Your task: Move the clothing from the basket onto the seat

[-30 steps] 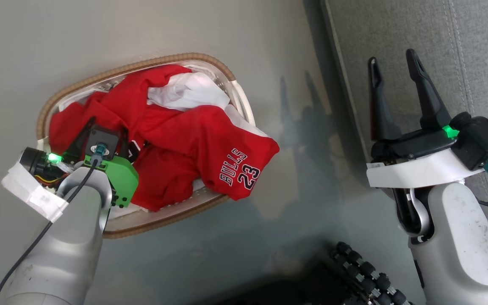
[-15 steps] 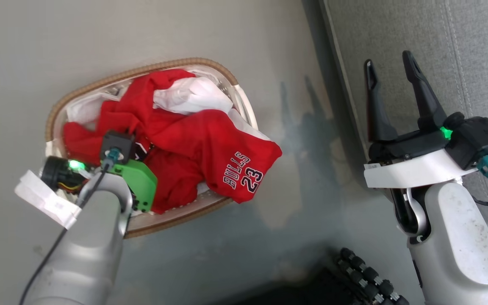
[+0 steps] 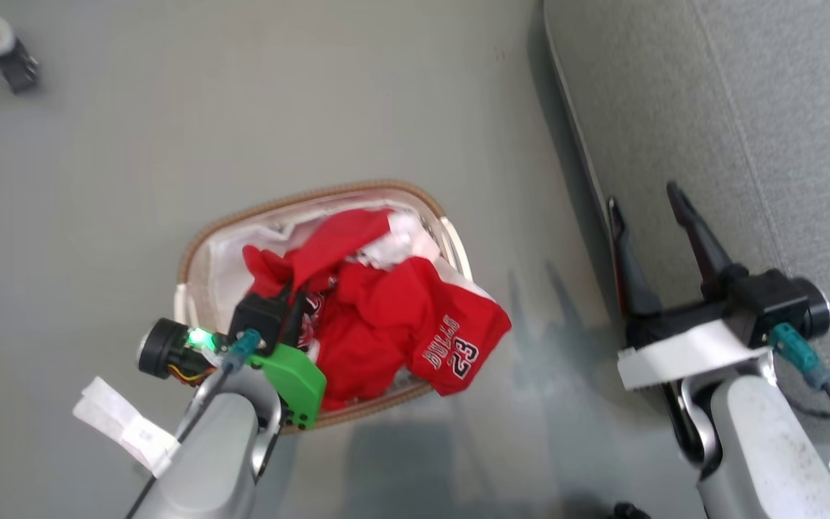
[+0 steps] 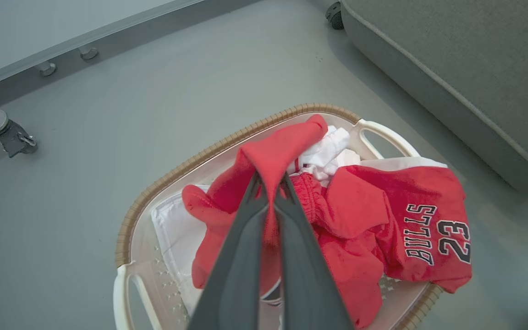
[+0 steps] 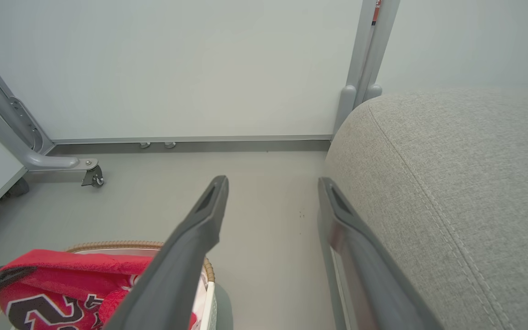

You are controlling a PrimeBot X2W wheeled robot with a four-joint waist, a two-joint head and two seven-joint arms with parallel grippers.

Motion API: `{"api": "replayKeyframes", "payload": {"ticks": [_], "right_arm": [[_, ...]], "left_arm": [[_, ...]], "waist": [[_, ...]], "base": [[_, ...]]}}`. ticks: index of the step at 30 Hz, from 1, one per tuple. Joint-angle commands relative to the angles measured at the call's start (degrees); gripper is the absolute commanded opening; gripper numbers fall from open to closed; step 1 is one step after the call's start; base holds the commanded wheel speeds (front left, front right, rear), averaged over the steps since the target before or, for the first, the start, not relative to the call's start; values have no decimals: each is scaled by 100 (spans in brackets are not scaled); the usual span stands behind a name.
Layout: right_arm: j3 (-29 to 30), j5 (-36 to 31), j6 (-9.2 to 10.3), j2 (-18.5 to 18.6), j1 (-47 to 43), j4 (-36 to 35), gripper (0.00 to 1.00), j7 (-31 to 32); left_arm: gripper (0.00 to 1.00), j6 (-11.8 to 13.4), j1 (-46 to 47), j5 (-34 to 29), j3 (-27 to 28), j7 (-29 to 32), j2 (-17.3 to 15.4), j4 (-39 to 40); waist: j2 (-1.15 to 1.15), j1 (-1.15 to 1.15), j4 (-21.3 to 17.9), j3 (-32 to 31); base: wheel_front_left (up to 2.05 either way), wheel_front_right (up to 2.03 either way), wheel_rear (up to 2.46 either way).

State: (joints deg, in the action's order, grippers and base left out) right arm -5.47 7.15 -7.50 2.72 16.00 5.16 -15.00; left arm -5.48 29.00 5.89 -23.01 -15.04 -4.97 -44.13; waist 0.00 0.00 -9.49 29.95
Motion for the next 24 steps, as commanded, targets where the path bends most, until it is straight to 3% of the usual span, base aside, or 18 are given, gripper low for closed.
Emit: {"api": "replayKeyframes", "payload": {"ticks": [1,7,16,24], "right_arm": [[34,-70,2,30,-204,55,100,-28],[91,-196,3,29,-687,210,100,-28],[32,-253,2,28,-1173,325,100,-28],[-285,-208,3,27,-1137,309,100,-28]], "left_arm": [[0,-37,-181,-43,-46,-21,-41,134],[0,-132,-426,-93,-239,-21,-198,882],[0,-197,25,-76,-741,3,-767,1600],[0,-202,897,629,-1351,564,-1153,2184]], "waist": [[0,0,464,-993],[0,0,620,-1804],[0,0,659,-2547],[0,0,634,-2816]], "base": [[0,0,0],[0,0,0],[0,0,0],[0,0,0]]}}
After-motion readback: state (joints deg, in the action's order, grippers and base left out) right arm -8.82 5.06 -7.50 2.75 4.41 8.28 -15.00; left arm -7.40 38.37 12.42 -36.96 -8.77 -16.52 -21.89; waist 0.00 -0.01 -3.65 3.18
